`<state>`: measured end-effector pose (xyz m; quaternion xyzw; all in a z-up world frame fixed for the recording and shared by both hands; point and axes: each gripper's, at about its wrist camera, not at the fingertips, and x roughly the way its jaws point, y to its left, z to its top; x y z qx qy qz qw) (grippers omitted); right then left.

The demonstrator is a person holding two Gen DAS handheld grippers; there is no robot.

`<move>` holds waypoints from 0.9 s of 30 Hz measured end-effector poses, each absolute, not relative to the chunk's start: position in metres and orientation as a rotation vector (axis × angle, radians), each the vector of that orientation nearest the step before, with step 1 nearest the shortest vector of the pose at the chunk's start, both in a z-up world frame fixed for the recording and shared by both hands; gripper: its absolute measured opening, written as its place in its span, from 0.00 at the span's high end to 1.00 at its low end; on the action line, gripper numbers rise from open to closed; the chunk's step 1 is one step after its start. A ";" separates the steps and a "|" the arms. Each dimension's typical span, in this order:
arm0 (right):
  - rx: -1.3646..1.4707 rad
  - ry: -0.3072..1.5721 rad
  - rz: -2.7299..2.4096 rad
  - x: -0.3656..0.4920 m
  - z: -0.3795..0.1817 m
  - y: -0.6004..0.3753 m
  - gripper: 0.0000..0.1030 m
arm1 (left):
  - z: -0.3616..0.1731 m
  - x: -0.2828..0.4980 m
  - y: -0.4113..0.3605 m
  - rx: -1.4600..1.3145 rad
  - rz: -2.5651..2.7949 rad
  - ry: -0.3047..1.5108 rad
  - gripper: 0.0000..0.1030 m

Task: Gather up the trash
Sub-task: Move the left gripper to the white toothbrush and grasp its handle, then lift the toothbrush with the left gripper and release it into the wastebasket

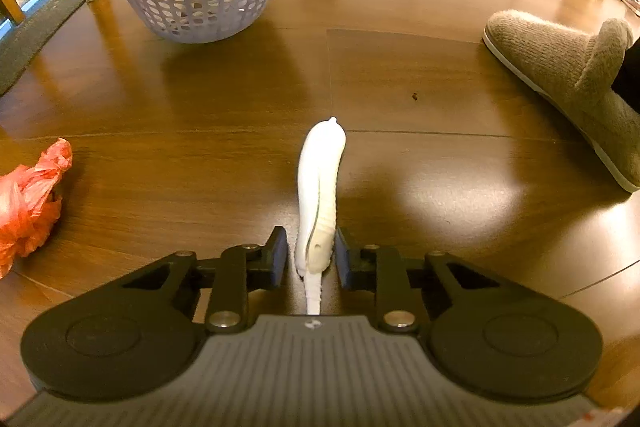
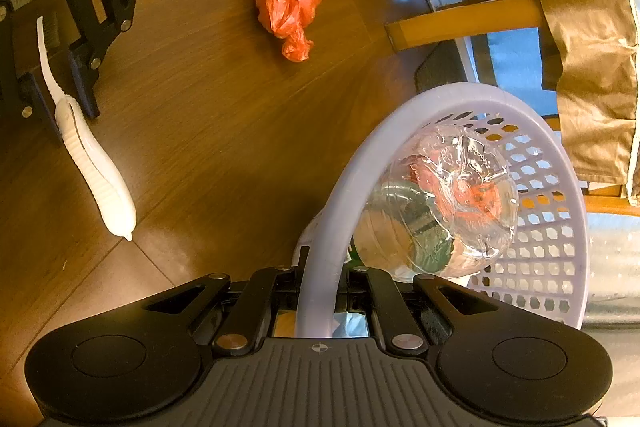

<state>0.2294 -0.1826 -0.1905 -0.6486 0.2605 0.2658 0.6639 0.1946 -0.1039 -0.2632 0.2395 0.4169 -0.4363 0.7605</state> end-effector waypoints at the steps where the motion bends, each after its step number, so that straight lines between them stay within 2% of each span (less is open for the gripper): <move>1: -1.464 0.589 0.601 0.229 -0.191 -0.182 0.97 | -0.264 0.194 -0.105 0.523 -0.950 0.907 0.81; 16: -1.451 0.598 0.599 0.230 -0.190 -0.182 0.97 | -0.264 0.193 -0.102 0.504 -0.954 0.926 0.84; 27: -1.462 0.595 0.603 0.229 -0.191 -0.181 0.97 | -0.240 0.189 -0.076 0.476 -0.937 0.932 0.84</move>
